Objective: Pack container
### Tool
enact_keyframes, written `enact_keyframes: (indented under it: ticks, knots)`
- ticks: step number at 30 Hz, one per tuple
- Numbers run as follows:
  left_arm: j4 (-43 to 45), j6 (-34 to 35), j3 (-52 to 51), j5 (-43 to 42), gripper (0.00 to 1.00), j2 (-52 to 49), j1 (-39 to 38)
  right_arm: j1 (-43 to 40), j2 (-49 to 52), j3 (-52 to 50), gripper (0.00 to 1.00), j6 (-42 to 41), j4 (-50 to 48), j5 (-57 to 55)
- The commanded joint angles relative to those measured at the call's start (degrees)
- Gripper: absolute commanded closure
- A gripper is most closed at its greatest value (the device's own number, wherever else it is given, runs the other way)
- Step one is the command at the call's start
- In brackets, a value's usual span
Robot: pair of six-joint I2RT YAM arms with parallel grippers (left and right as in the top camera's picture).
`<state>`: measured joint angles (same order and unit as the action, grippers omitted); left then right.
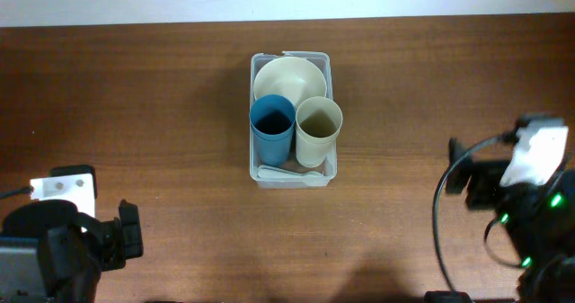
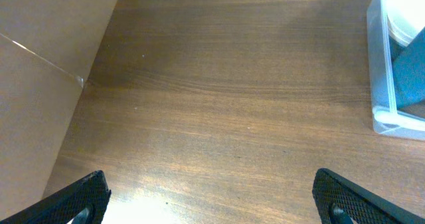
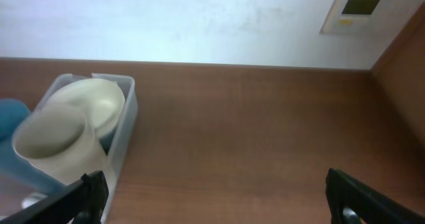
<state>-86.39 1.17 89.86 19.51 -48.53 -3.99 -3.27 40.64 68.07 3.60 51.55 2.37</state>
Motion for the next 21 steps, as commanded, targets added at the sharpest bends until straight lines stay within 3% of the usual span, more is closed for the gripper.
enact_keyframes:
  ticks: [1, 10, 21]
  knots:
    - [-0.02, 0.59, 0.61, -0.2, 0.0, -0.04, 0.42, 0.42, -7.23, -11.67, 0.01, 0.9, -3.56, -0.02]
    - [-0.02, 0.59, 0.61, -0.2, 0.0, -0.04, 0.42, 0.42, -22.01, -34.16, 0.01, 0.87, -12.9, 2.36]
    - [-0.02, 0.59, 0.61, -0.2, 0.0, -0.04, 0.42, 0.42, -30.56, -40.83, 0.01, 0.94, -13.0, 1.42]
